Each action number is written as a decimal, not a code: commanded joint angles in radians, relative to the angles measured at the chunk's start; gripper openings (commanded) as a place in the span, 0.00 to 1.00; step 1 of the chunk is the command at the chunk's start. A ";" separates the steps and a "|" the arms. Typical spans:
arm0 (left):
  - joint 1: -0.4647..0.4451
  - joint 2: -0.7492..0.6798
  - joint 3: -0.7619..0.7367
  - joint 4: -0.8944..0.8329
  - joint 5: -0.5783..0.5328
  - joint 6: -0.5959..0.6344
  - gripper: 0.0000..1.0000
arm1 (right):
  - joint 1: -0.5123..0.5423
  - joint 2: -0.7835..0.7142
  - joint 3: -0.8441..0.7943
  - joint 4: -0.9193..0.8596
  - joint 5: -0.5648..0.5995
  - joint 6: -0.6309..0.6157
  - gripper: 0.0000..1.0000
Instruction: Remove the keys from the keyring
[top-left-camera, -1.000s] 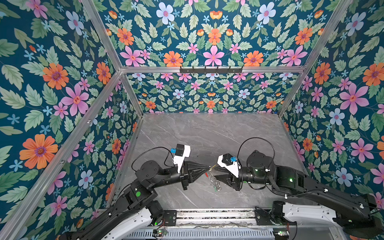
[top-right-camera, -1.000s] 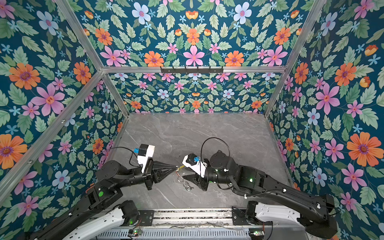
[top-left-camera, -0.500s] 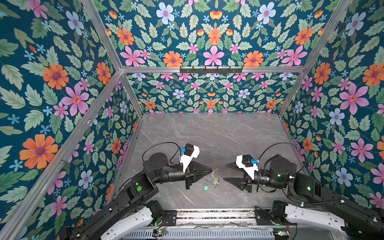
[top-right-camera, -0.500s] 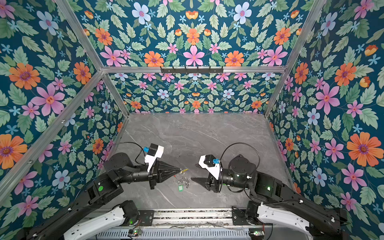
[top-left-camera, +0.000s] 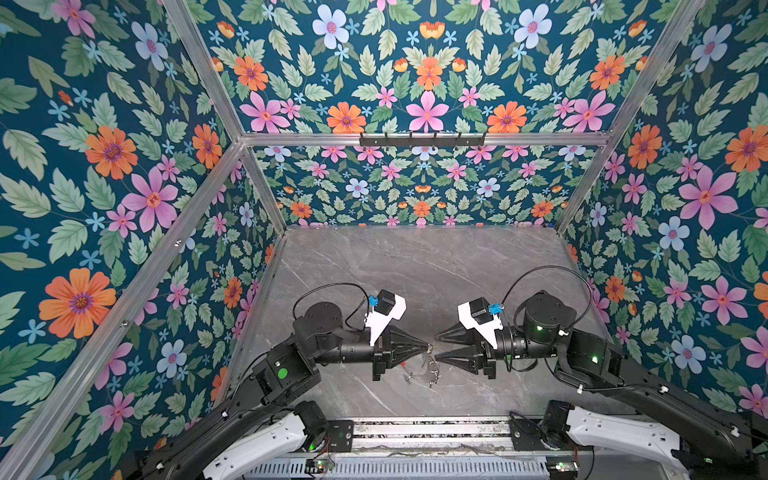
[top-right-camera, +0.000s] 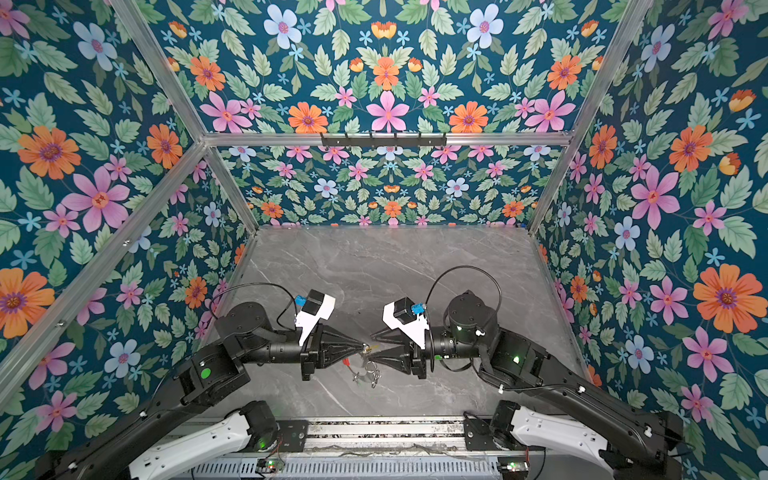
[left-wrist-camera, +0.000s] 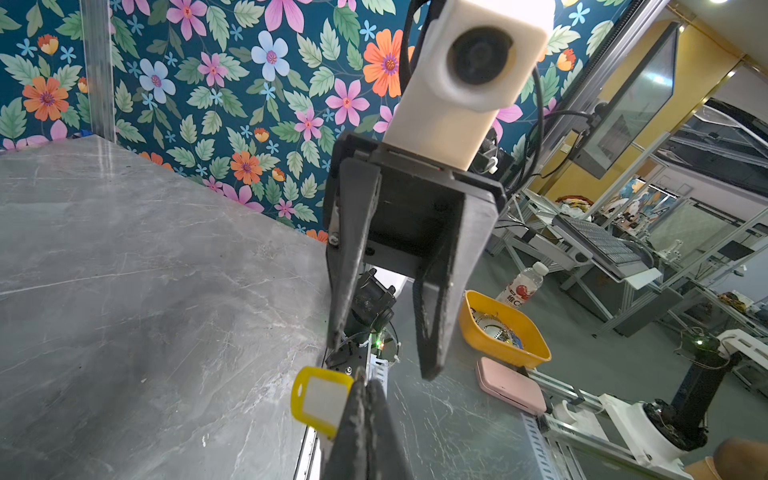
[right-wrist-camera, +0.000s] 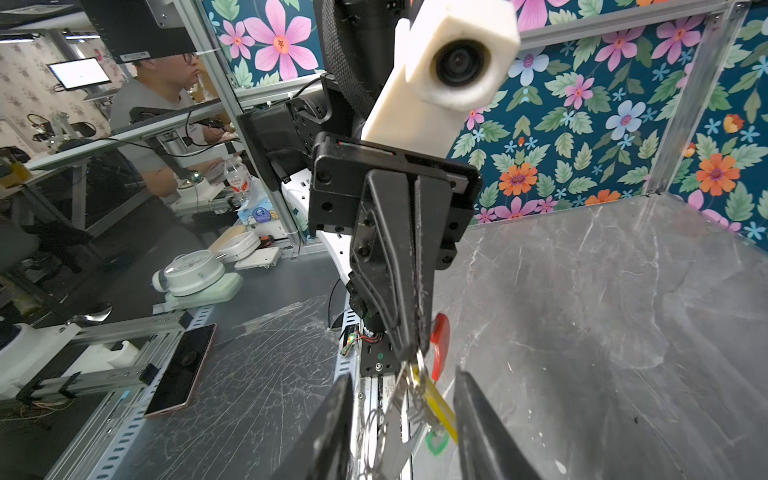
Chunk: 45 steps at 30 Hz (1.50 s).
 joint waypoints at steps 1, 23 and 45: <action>0.002 0.000 0.008 0.023 0.017 0.015 0.00 | 0.000 0.012 0.009 0.029 -0.028 0.022 0.36; 0.002 -0.006 0.006 0.016 0.000 0.015 0.00 | -0.007 0.031 0.013 0.022 -0.025 0.051 0.21; 0.003 -0.008 0.026 -0.015 -0.098 0.007 0.33 | -0.008 0.056 0.031 0.002 0.064 0.113 0.00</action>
